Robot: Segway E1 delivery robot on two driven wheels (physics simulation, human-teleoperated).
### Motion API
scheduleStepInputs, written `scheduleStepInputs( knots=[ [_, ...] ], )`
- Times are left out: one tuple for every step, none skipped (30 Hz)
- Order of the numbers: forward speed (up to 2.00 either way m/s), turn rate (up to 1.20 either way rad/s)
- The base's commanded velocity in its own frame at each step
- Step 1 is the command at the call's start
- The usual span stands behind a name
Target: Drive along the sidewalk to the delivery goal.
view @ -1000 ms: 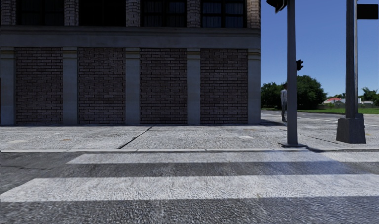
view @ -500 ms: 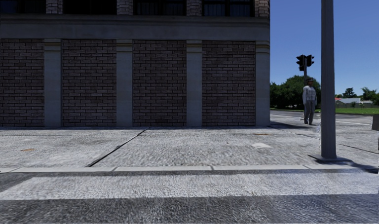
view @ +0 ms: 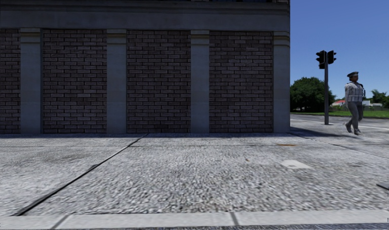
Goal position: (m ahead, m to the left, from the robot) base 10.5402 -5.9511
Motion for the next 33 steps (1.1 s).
scheduleStepInputs(
  knots=[
    [2.0, -0.27],
    [2.0, -0.43],
    [2.0, -0.49],
    [2.0, -0.49],
    [2.0, -0.6],
    [2.0, -0.77],
    [2.0, -0.94],
    [2.0, -0.99],
    [2.0, -1.0],
    [2.0, -1.0],
    [2.0, -1.0],
    [1.98, -1.0],
    [1.96, -1.01],
    [1.93, -1.01],
    [1.92, -0.61],
    [1.92, -0.61],
    [1.91, -0.14],
    [1.91, -0.06],
    [1.9, -0.04],
    [1.9, -0.04],
    [1.9, -0.04],
    [1.89, -0.1],
    [1.89, -0.13],
    [1.89, -0.14],
    [1.89, -0.14],
    [1.89, -0.14],
    [1.89, -0.14],
    [1.88, -0.14],
    [1.88, -0.14],
    [1.88, -0.14],
    [1.88, -0.14],
    [1.88, -0.57],
    [1.88, -0.57]
  ],
)
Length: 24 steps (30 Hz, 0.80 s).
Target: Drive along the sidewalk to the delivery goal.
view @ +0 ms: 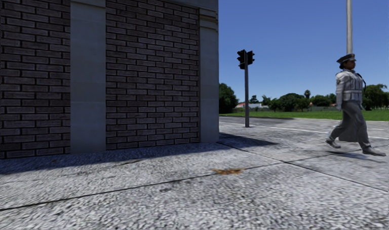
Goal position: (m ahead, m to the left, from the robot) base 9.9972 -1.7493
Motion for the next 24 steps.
scheduleStepInputs(
  knots=[
    [1.88, -0.8],
    [1.88, -1.03],
    [1.88, -1.13],
    [1.88, -1.16],
    [1.88, -1.17],
    [1.88, -1.17],
    [1.88, -1.17],
    [1.88, -1.17],
    [1.88, -1.17],
    [1.88, -1.17],
    [1.88, -1.17],
    [1.88, -1.17],
    [1.88, -1.17],
    [1.88, -1.13],
    [1.88, -0.6],
    [1.88, -0.13],
    [1.88, -0.04],
    [1.88, -0.04],
    [1.88, -0.01],
    [1.88, 0.0],
    [1.88, 0.0],
    [1.88, 0.0],
    [1.88, 0.0],
    [1.88, 0.0]
  ],
)
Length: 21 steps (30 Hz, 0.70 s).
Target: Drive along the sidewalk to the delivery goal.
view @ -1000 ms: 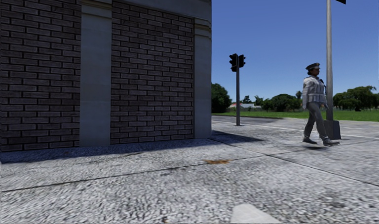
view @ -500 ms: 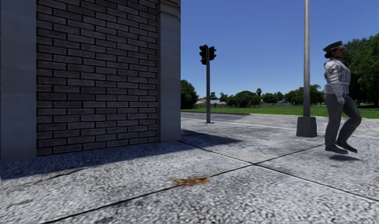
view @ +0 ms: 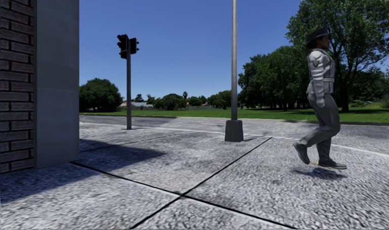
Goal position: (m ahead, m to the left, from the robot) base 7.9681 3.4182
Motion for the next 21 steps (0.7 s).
scheduleStepInputs(
  knots=[
    [1.88, 0.0],
    [1.88, 0.0],
    [1.88, 0.0],
    [1.88, 0.0],
    [1.88, 0.0],
    [1.88, 0.0],
    [1.88, 0.0],
    [1.88, 0.0],
    [1.88, 0.0],
    [1.88, 0.0],
    [1.88, 0.0],
    [1.88, 0.0],
    [1.88, 0.0],
    [1.88, 0.0],
    [1.88, 0.0],
    [1.88, 0.0],
    [1.88, 0.0],
    [1.88, 0.0],
    [1.88, 0.0],
    [1.88, 0.0],
    [1.88, 0.0]
  ],
)
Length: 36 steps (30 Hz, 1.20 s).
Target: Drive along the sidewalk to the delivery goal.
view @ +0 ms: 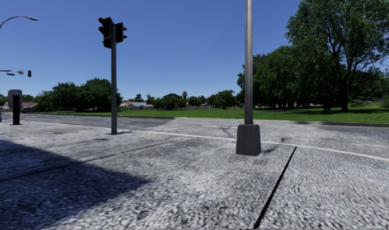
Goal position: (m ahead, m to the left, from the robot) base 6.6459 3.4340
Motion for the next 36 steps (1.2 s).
scheduleStepInputs(
  knots=[
    [1.88, 0.0],
    [1.88, 0.0],
    [1.88, 0.0],
    [1.88, 0.0],
    [1.88, 0.0],
    [1.88, 0.0],
    [1.88, 0.0],
    [1.88, 0.0],
    [1.88, 0.02],
    [1.88, 0.06],
    [1.88, 0.15],
    [1.88, 0.28],
    [1.88, 0.28],
    [1.88, 0.5],
    [1.88, 0.59],
    [1.88, 0.62],
    [1.88, 0.63],
    [1.88, 0.63],
    [1.88, 0.63],
    [1.88, 0.63],
    [1.88, 0.63],
    [1.88, 0.63],
    [1.88, 0.63],
    [1.88, 0.63],
    [1.88, 0.63],
    [1.88, 0.63],
    [1.88, 0.63],
    [1.88, 0.63],
    [1.88, 0.63],
    [1.88, 0.63],
    [1.88, 0.63],
    [1.88, 0.63],
    [1.88, 0.63],
    [1.88, 0.63],
    [1.88, 0.63],
    [1.88, 0.63]
  ],
)
